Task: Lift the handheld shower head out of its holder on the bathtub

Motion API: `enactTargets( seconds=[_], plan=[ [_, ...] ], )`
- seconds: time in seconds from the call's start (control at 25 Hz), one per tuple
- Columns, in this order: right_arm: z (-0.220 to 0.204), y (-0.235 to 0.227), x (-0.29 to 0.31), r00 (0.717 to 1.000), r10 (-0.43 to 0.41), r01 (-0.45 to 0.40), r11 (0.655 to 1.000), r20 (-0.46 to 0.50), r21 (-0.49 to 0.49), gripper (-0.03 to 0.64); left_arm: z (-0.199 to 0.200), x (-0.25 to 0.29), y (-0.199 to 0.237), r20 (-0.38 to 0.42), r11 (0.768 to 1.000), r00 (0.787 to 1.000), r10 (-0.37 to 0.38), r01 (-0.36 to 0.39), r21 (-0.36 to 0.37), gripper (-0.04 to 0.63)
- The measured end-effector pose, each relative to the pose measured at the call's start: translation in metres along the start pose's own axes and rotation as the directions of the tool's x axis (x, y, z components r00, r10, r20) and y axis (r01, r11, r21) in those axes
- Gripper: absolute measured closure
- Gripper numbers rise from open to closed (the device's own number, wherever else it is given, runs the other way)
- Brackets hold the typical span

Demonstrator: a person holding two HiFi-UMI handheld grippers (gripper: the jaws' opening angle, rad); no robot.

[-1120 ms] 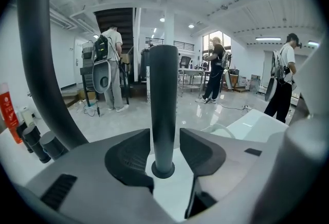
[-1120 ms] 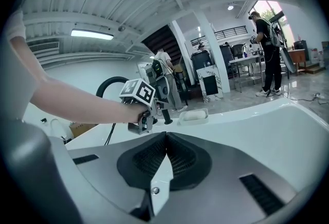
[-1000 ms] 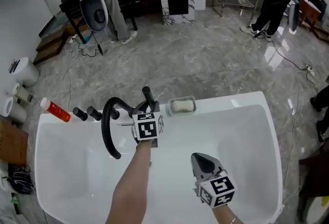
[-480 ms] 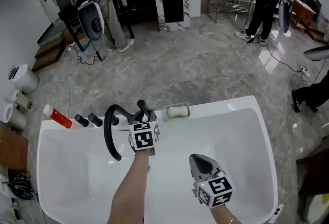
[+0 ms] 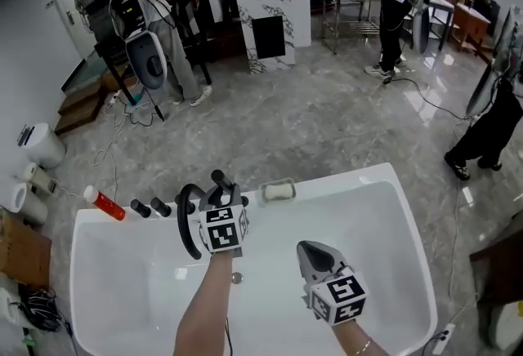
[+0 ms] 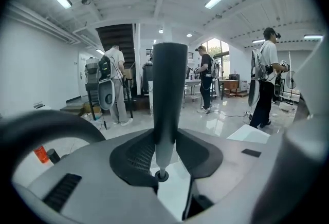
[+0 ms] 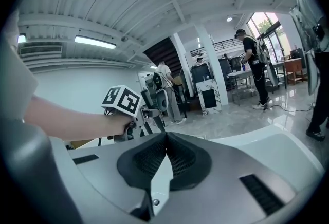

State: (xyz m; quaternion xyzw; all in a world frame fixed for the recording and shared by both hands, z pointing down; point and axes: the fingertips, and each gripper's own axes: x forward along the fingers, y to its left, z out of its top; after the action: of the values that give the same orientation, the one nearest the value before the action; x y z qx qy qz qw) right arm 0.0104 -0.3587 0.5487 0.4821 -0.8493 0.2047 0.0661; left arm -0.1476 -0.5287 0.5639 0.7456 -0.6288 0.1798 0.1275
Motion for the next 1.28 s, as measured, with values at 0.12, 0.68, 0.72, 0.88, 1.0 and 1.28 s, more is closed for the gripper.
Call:
enactTargets(
  seconds=[0.12, 0.68, 0.72, 0.88, 1.0, 1.28],
  plan=[
    [0.02, 0.007, -0.015, 1.0, 0.001, -0.001, 1.0, 0.02, -0.008, 0.61, 0.027, -0.024, -0.006, 0.028, 1.0, 1.0, -0.003, 0.002, 0.016, 0.45],
    [0.076, 0.046, -0.092, 0.996, 0.009, -0.005, 0.999, 0.09, -0.038, 0.611, 0.114, -0.14, -0.048, 0.173, 0.993, 0.984, -0.048, 0.028, 0.114, 0.451],
    [0.079, 0.049, -0.098, 0.995, 0.009, -0.005, 0.999, 0.095, -0.039, 0.611, 0.119, -0.15, -0.051, 0.183, 0.992, 0.982, -0.051, 0.029, 0.12, 0.451],
    [0.096, 0.063, -0.119, 0.994, 0.012, -0.006, 0.999, 0.112, -0.052, 0.611, 0.139, -0.182, -0.055, 0.211, 0.991, 0.976, -0.054, 0.026, 0.134, 0.451],
    [0.105, 0.072, -0.133, 0.993, 0.014, -0.006, 0.998, 0.121, -0.065, 0.61, 0.148, -0.203, -0.056, 0.225, 0.99, 0.973, -0.054, 0.023, 0.138, 0.451],
    [0.121, 0.088, -0.159, 0.989, 0.021, -0.007, 0.996, 0.146, -0.093, 0.611, 0.16, -0.241, -0.066, 0.247, 0.988, 0.967, -0.056, 0.018, 0.153, 0.451]
  ],
)
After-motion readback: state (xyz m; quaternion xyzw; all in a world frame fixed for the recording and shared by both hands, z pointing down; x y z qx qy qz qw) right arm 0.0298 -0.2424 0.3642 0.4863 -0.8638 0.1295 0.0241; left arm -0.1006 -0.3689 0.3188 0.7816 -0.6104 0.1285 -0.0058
